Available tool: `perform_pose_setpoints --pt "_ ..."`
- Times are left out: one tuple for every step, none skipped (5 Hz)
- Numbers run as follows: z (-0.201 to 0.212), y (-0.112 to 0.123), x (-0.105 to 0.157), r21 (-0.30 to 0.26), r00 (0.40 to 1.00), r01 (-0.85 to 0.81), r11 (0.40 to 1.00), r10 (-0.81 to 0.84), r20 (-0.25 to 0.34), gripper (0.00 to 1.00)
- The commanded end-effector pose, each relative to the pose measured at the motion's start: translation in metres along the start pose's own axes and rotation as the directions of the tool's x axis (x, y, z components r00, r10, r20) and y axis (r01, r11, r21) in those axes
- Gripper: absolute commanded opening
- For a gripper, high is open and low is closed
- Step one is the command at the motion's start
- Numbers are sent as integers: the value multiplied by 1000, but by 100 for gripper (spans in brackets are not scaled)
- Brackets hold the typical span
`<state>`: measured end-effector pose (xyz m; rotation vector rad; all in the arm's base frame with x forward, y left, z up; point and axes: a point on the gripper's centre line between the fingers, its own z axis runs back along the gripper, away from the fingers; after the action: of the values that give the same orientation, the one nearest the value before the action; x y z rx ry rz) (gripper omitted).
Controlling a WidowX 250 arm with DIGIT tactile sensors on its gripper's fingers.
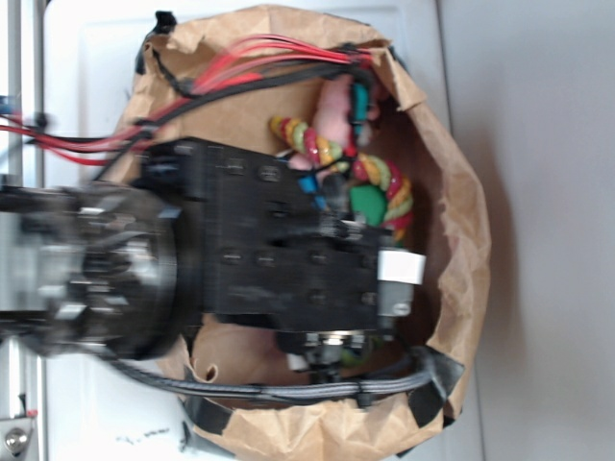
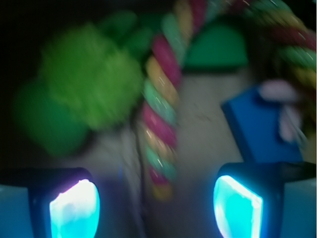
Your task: Grab the multicolored rope.
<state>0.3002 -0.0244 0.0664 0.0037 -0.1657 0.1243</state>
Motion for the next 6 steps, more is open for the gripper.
perform_pose_setpoints --pt "1 4 33 -21 997 11 1000 -9 71 100" --pt "1 16 37 -24 998 -3 1000 4 70 100" --pt "-6 23 36 -3 996 -4 1000 5 86 100" --pt "-13 29 29 20 994 12 1000 -14 106 100" --pt "-13 30 26 25 994 14 1000 -17 108 100" --pt "-12 28 24 25 994 11 1000 -14 109 100"
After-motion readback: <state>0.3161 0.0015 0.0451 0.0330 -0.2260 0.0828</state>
